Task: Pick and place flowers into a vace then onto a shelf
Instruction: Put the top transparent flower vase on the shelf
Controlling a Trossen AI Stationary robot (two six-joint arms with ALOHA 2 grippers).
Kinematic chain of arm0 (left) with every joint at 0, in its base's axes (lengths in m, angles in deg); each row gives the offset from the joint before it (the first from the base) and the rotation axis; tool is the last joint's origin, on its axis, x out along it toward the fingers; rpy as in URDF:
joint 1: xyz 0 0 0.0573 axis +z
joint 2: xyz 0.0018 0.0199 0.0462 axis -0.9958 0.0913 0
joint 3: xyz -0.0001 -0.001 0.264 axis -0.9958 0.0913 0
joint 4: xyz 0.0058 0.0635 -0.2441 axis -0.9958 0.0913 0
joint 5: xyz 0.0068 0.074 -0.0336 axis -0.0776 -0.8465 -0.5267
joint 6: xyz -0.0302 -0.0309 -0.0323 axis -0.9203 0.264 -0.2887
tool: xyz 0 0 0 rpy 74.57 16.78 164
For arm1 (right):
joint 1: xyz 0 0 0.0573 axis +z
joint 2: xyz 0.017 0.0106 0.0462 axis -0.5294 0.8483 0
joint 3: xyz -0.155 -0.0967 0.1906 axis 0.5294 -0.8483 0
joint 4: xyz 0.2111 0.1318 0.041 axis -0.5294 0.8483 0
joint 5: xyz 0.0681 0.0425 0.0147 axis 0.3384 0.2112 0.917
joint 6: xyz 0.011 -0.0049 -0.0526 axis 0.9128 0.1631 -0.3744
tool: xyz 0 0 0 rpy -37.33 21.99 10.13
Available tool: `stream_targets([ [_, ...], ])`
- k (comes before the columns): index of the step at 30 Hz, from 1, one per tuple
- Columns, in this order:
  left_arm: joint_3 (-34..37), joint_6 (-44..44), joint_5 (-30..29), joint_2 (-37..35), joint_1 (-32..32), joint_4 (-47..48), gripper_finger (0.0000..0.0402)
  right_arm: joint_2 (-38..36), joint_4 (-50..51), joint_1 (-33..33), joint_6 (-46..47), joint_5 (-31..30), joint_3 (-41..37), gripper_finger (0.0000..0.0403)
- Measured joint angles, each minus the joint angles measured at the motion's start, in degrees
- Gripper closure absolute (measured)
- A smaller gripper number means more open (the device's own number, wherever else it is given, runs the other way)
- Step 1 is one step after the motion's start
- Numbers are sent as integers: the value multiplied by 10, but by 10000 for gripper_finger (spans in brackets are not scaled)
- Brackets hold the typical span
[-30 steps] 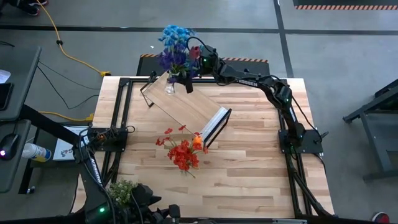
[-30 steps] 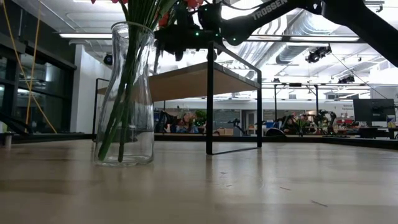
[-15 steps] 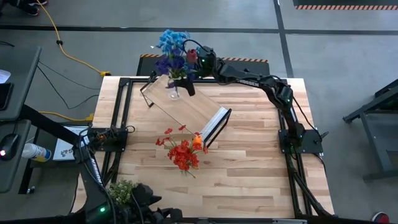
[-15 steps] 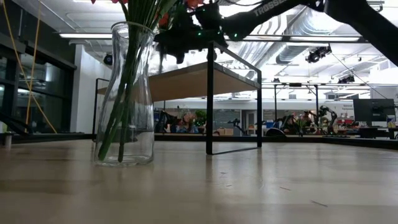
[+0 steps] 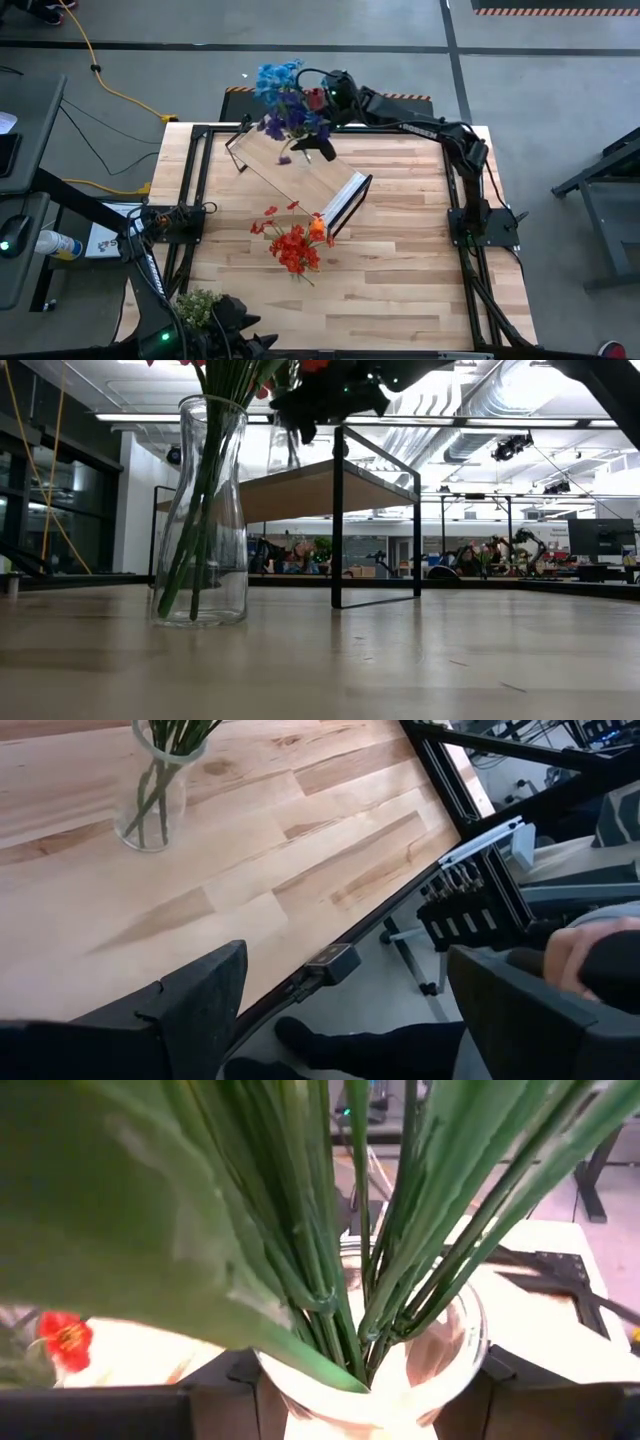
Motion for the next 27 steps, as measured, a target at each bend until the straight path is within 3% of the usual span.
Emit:
stream_targets([
  [5, 0, 0, -1, 0, 0, -7, 25, -28, 69, -3, -44, 5, 0, 237],
  [9, 0, 0, -5, 0, 0, -12, 25, -41, 120, -17, -68, 45, -1, 237],
  [15, 0, 0, -24, 0, 0, -12, 25, -90, 109, -39, -70, 64, -49, 237],
  [20, 0, 0, -32, 0, 0, -11, 25, -167, 11, -42, -57, 50, -178, 237],
  [27, 0, 0, -61, 0, 0, -10, 25, -292, -218, -37, 30, 7, -382, 237],
])
